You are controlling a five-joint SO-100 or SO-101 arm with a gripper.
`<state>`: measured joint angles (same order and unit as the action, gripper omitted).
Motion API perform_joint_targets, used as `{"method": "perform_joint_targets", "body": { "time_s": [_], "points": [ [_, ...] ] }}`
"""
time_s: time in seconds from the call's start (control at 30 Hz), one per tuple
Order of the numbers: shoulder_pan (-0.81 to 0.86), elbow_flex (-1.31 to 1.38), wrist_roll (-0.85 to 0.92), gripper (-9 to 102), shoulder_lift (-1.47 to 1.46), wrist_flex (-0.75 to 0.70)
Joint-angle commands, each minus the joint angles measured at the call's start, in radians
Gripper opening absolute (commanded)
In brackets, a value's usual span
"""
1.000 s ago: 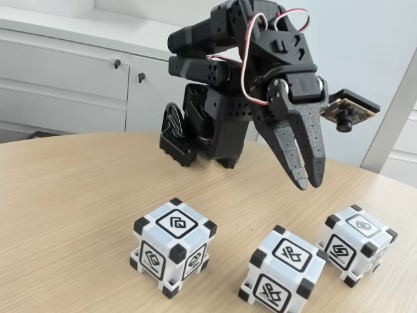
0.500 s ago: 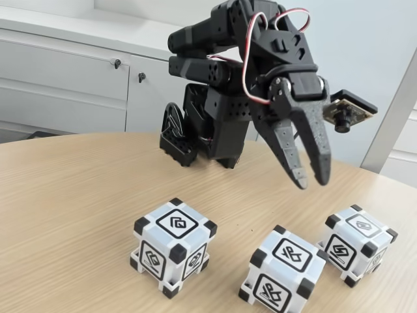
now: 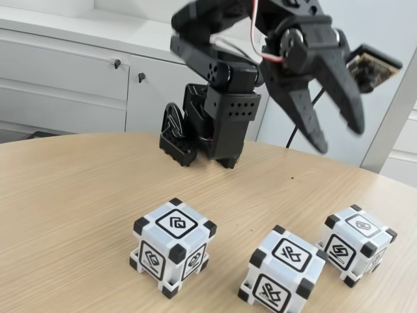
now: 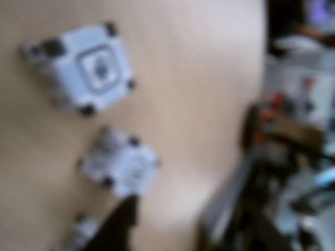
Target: Stack cubes from left to right.
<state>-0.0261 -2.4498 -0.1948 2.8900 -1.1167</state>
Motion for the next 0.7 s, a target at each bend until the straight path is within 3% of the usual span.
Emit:
{"method": "perform_joint_targets", "body": {
  "time_s": [0.0,0.4,0.53,0.67],
  "points": [
    [0.000,0.123,-0.008,22,-0.192,0.000],
    [-0.006,0.324,-0.009,31,-0.627,-0.002],
    [-0.091,0.324,0.054,33,-0.715,-0.002],
    [-0.193,0.324,0.009,34,-0.776,-0.002]
  ]
}}
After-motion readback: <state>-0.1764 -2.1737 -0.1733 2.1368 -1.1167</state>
